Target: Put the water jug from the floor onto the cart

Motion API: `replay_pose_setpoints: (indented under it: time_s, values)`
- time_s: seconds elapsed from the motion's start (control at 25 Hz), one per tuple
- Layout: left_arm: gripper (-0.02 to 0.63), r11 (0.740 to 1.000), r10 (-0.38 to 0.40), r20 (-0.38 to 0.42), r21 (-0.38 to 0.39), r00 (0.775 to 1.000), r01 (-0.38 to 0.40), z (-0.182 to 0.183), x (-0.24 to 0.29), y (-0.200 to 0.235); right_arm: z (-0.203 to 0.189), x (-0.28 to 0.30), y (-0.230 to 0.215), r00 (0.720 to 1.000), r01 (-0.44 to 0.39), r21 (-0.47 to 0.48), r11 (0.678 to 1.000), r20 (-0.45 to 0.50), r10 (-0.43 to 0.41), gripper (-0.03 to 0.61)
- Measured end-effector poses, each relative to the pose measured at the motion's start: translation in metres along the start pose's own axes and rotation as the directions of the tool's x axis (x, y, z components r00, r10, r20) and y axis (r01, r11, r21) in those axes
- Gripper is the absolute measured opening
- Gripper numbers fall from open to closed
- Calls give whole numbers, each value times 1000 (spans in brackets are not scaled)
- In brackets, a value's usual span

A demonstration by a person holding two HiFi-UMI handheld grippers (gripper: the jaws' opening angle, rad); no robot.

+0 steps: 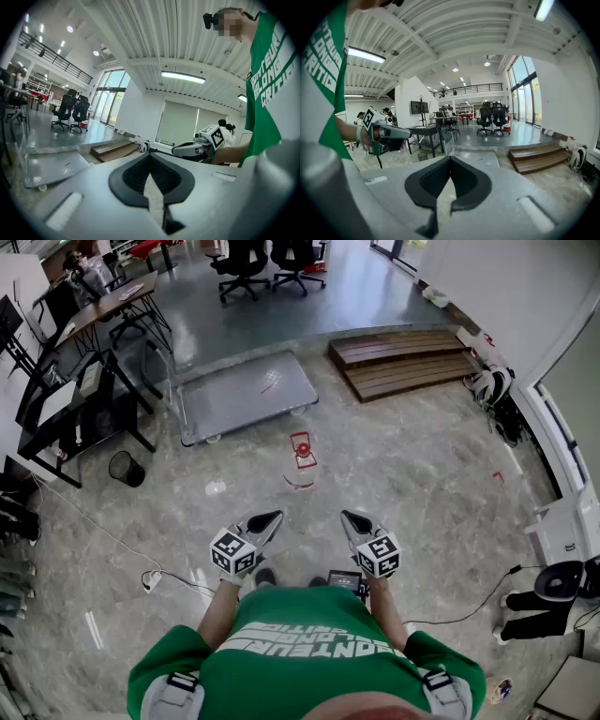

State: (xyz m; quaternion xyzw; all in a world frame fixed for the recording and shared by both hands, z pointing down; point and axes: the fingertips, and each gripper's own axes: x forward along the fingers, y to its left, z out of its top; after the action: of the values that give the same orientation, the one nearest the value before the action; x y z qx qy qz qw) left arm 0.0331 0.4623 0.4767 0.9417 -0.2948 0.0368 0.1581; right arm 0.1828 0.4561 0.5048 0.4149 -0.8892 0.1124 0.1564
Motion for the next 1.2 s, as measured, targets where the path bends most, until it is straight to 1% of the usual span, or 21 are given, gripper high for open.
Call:
replay_pose_setpoints:
  time_s: [0.16,0.36,0.88,1.2]
  values:
    - [14,1000,1,4,-4,1000,-1,1,1,-5,1,-5,-2,1000,-1,-8,1000,-5,1,-9]
    - [14,1000,11,-13,-2,1000,-11,0,1,-7,1,-8,0,1000,-5,-5,1000,-4,5,-8]
    - [14,1000,-9,-12,-10,1000,9,-8,-2,-13,-6,-11,3,1000,8,14,1000,-12,-8,-9]
    - [14,1000,-2,-10,-25,1000,1,-10,-17,1,-4,-1,14,1000,18,22,1000,-13,-18,-8]
